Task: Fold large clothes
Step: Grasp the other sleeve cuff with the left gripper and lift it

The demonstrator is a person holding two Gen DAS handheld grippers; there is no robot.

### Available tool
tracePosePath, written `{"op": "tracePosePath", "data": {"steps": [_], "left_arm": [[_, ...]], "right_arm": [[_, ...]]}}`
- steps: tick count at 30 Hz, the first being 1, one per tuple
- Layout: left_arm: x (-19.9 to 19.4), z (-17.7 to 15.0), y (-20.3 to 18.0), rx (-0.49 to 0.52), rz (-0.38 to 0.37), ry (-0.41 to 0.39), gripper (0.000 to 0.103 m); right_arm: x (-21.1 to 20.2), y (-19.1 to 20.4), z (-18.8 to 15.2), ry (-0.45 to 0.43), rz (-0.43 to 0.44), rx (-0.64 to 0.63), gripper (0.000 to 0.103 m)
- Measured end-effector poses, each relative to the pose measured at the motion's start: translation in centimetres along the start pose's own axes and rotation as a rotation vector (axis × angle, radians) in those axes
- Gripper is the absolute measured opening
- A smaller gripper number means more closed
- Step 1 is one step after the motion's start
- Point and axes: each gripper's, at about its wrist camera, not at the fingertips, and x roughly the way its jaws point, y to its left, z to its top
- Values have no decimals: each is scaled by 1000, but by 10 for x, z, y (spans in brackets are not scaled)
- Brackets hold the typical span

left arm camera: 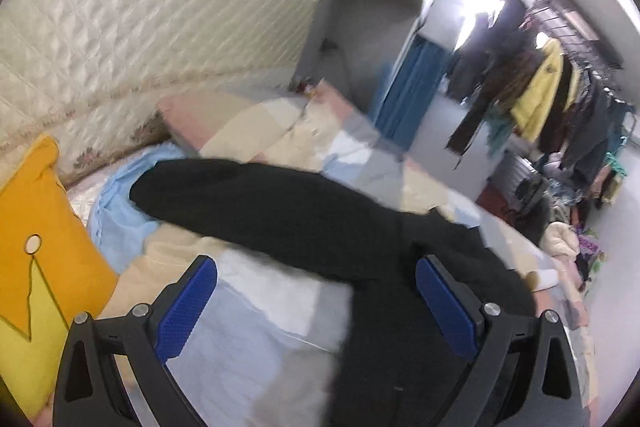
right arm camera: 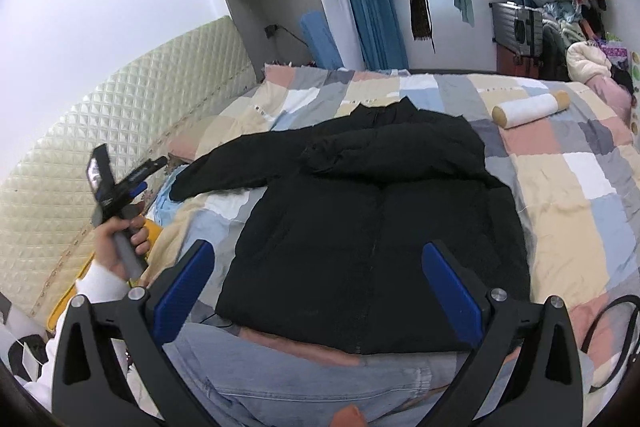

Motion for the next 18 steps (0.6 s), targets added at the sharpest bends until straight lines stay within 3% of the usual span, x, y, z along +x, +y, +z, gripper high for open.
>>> {"op": "tracePosePath", "data": {"steps": [8,13,15,18], "left_arm": [[86,5,91,-110,103,61,101],[133,11,149,-238,82,95,101],[151,14,164,-259,85,106,94],[182,16,185,-313,72,136,93]], "right_arm": [[48,15,10,60,-32,32,103],[87,29,18,92,-59,24,103],[109,33,19,120,-69,38,103],[140,35,20,165,-74,59,103]]}}
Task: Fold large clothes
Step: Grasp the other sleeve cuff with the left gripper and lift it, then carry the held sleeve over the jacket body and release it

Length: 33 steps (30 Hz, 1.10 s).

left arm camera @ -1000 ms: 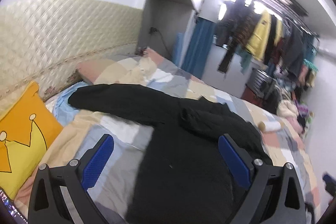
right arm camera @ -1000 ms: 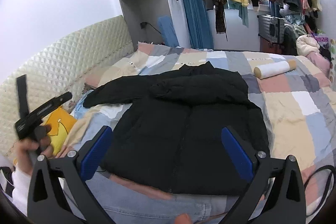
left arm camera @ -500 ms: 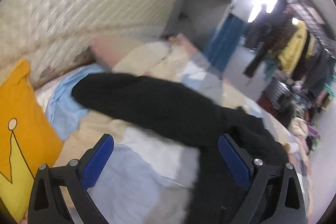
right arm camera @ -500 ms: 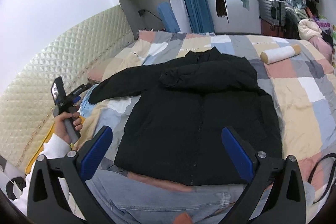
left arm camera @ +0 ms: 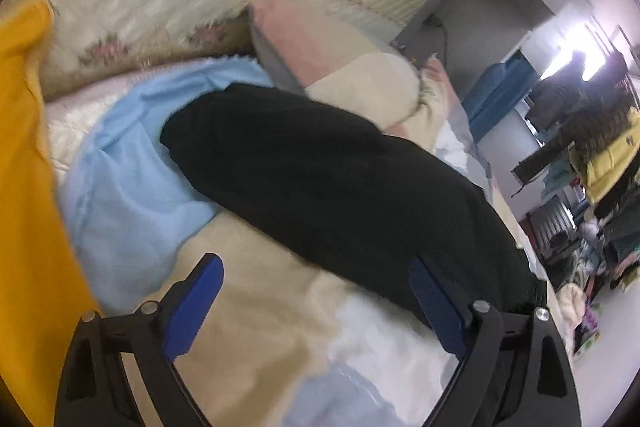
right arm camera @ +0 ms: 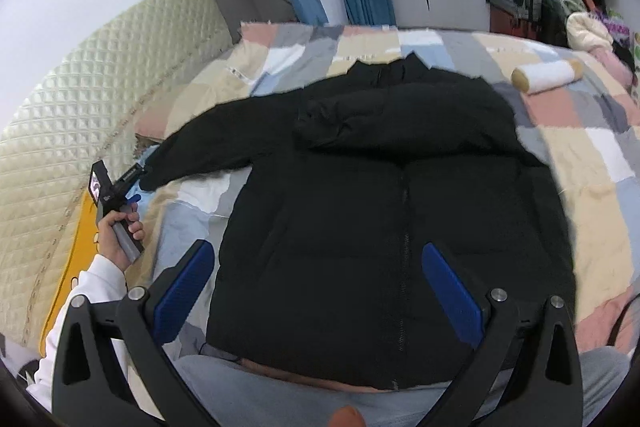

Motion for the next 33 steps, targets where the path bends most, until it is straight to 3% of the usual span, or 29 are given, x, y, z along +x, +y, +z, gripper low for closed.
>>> {"op": "tracePosePath", "data": {"steps": [8,15,16,18,20,26,33], "left_arm": [[66,29,25,-36,37,15,86],[99,48,44,-150,18,-12,81],[101,50,43,-154,17,-17,77],[104,54,40,-144,28,-17,58],[107,57,34,-113,47,-4,51],[90,64,12,-45,96,-10,14],[37,78,-30,33,141,-102,6]], "right_arm": [[55,8,15,52,-49,48,103],[78,3,29,72,-106,83,103],[79,4,32,67,-114,87,103],[80,2,34,55,-133,92,103],[80,0,35,51,-134,96,103],[76,3,33,63,-116,68,103],[51,-1,30,19,-96,45,103]]}}
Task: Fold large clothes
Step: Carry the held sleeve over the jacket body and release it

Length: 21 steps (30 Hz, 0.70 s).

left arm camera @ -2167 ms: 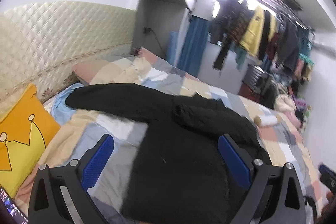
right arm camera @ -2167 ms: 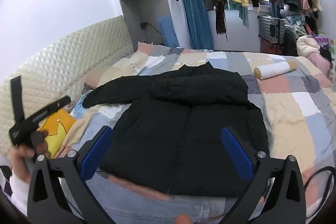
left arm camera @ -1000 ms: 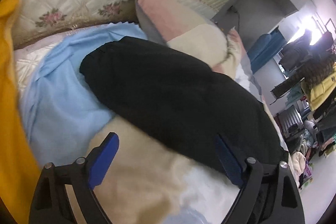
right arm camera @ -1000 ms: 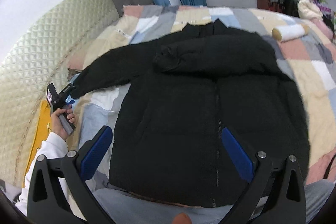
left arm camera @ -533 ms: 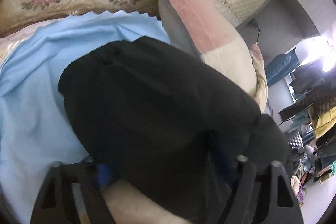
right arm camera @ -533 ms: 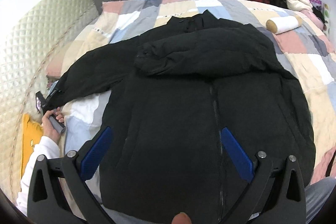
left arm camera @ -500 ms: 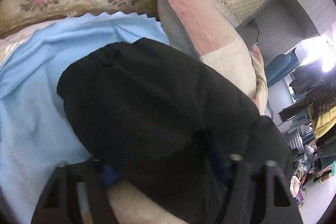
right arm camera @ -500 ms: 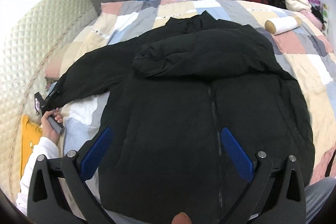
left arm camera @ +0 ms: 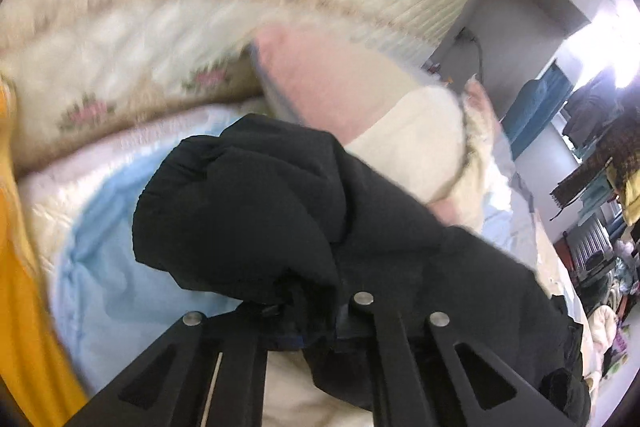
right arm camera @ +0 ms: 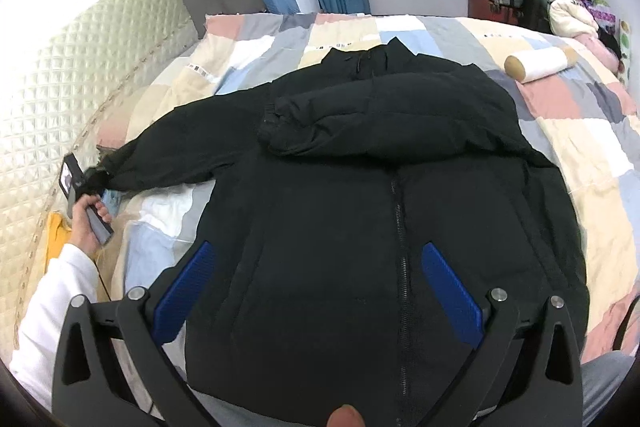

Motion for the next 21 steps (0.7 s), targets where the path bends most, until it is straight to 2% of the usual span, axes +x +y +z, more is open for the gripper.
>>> {"op": "tracePosePath", "data": {"steps": [3,7,11,17,21], "left_arm": [[-31,9,-22,38,-9,-36,6],[-70,19,-46,96,-34,-77,5],[-108,26,-78,140,-61,-112,5],[-171,26,-136,214,-102,-160,5],[-212,18,-185,299,-137,-190,5]], "right_arm": [[-6,-7,-2,-4,10,-3,103],[-13,-19,-7,-9,-34,-29,103],[-27,-35,-11,-16,-36,-23,103],[-55,-57,-12,-89,-46,-29,103],[-62,-71,-10,-134,-28,-97,103]]}}
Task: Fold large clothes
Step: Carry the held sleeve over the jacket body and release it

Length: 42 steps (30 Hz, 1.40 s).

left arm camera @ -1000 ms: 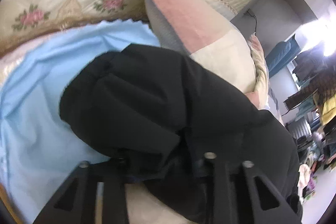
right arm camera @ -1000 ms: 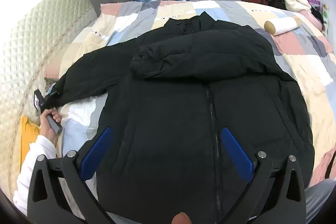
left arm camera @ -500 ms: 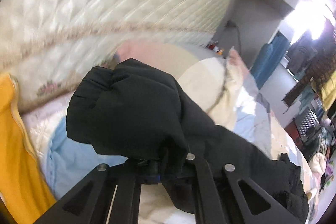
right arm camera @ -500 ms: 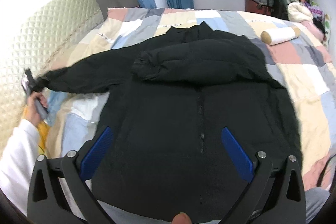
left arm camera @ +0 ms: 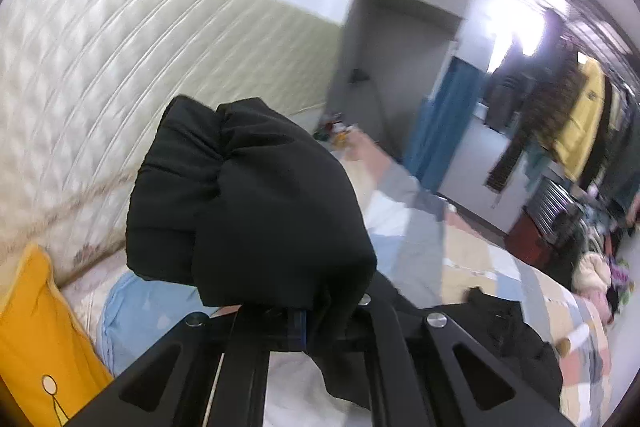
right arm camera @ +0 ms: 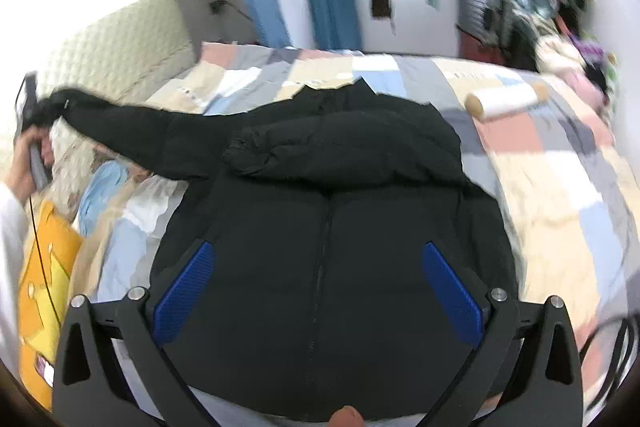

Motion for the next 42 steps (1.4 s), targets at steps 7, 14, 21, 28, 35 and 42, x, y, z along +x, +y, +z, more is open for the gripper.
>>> {"op": "tracePosePath", "data": {"steps": [7,14,21,28,35,42], "left_arm": [[-54,11,-103,136,-91,-49,5],[-93,-6,-219,301,-143,-62,5],[-106,-62,-329,468,-209,-36,5],[-92,-139,-415,538,-308,17,5],[-60,-204,-464,533,-367,57,5],[-6,-292,-515,596,-366,106,5]], "right_arm": [[2,-29,5,-61,31,-56,103],[9,-68,9,-117,87,-47,103],[18,-103,3,-192,97,-20,103],[17,-131,-7,-213,94,-16,103],[23,-156,-13,-219,79,2,103],[30,-176,-18,-228,84,28,103]]}}
